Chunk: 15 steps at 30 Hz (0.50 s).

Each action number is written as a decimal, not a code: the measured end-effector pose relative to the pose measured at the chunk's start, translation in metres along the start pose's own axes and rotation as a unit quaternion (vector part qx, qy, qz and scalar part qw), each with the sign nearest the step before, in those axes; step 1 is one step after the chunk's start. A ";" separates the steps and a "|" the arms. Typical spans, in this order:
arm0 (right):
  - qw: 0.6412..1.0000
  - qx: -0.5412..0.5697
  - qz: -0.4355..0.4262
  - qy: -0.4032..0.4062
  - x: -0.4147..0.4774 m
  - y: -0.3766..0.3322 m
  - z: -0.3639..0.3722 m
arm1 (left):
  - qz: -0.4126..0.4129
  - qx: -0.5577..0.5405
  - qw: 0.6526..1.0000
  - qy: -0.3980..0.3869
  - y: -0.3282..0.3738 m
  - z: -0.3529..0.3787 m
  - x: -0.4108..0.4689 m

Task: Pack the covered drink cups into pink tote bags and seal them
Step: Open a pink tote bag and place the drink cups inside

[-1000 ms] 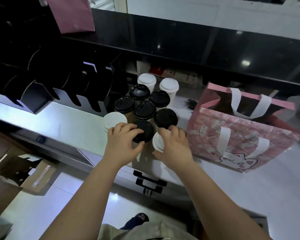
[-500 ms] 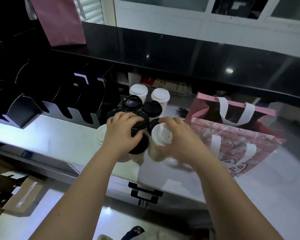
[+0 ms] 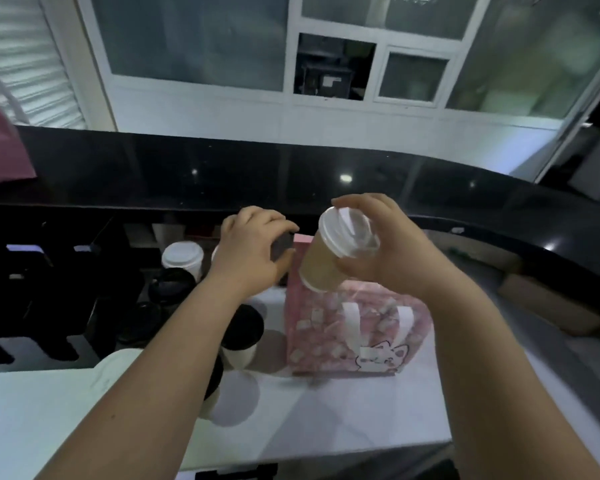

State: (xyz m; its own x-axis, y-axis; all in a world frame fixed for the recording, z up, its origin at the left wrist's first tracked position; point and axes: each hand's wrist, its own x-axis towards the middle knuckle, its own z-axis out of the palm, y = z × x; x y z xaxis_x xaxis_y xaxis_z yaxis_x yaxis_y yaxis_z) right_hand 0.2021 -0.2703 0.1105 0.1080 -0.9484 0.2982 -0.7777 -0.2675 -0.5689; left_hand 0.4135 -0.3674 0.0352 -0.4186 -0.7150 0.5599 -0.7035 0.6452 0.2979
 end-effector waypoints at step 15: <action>0.989 -0.016 0.091 0.114 -0.024 0.060 0.006 | 0.019 -0.043 0.987 -0.154 0.020 0.053 0.001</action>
State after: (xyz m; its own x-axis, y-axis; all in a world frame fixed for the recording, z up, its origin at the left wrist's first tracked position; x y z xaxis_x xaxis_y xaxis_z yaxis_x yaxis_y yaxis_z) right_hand 0.1564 -0.2649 0.0648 -0.1745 -0.9161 0.3609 -0.7915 -0.0875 -0.6049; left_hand 0.3684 -0.3693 0.0003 -0.6079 -0.7293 0.3140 -0.6384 0.6841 0.3529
